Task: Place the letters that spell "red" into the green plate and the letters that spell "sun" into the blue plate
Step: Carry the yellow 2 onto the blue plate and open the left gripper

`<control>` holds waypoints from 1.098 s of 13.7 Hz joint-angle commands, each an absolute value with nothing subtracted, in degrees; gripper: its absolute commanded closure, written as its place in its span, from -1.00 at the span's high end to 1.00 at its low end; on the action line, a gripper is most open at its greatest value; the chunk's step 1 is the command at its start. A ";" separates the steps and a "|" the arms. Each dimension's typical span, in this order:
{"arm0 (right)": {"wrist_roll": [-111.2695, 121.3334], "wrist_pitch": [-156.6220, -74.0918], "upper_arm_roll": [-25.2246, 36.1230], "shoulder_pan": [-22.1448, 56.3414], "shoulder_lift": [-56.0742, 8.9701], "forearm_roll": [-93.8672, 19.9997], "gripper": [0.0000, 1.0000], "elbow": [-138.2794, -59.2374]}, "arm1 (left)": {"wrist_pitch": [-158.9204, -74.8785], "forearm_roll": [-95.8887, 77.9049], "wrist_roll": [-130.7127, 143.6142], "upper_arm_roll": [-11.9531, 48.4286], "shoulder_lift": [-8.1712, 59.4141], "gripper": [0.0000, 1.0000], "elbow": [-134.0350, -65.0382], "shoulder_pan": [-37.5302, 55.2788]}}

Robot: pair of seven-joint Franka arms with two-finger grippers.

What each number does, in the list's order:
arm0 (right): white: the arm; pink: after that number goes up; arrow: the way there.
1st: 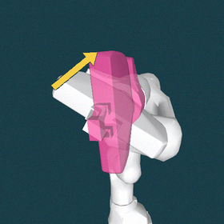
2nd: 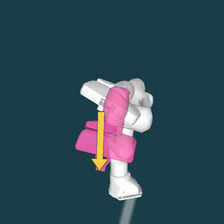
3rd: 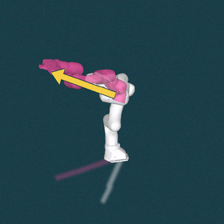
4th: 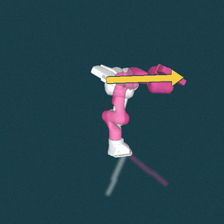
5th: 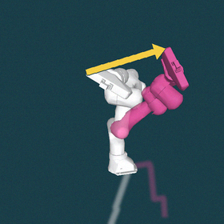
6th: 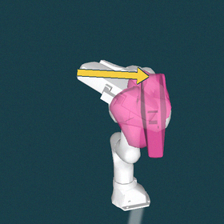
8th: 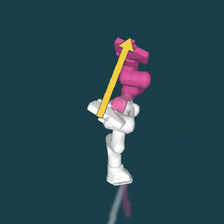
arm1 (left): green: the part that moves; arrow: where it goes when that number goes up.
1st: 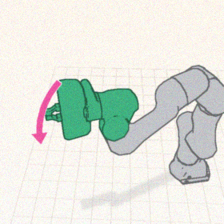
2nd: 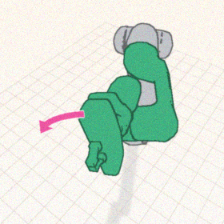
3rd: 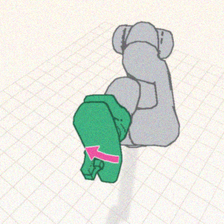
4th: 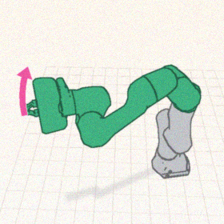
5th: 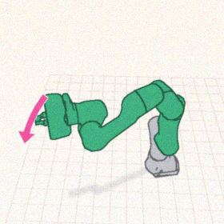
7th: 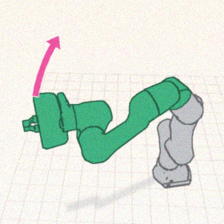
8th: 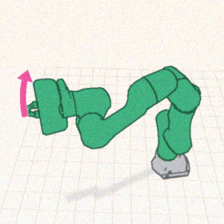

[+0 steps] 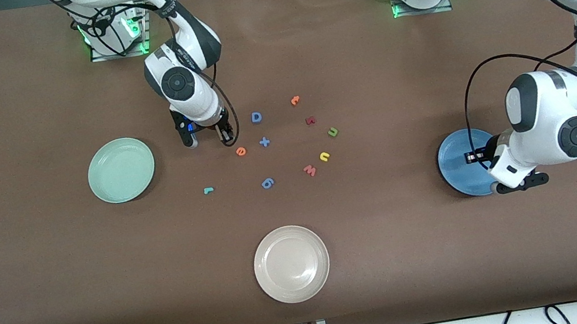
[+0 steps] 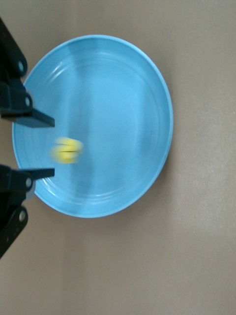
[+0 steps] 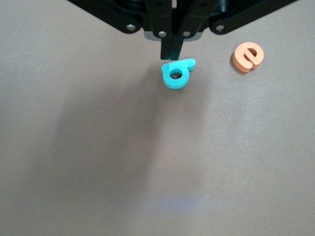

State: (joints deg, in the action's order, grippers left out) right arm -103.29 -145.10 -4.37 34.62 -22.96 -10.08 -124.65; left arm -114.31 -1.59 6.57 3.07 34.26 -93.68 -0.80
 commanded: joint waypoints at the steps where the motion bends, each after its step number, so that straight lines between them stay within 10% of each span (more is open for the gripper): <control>1: -102.92 -144.41 -3.87 34.98 -22.85 -9.76 0.81 -124.63 | -113.64 -0.35 6.85 3.43 34.36 1.00 -91.23 -0.09; 13: -103.62 -149.76 -3.25 35.42 -27.51 -7.38 0.75 -124.54 | -120.39 -3.41 35.51 4.39 36.20 1.00 -91.93 23.54; 15: -103.54 -149.85 -3.25 35.59 -27.51 -7.38 0.03 -124.54 | -126.36 -4.13 39.26 4.31 38.92 1.00 -92.20 27.05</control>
State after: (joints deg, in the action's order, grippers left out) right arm -103.16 -149.18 -3.62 34.74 -27.12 -8.28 -124.73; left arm -121.87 -3.04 36.35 4.89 36.48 -92.21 24.27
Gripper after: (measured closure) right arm 0.172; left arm 0.000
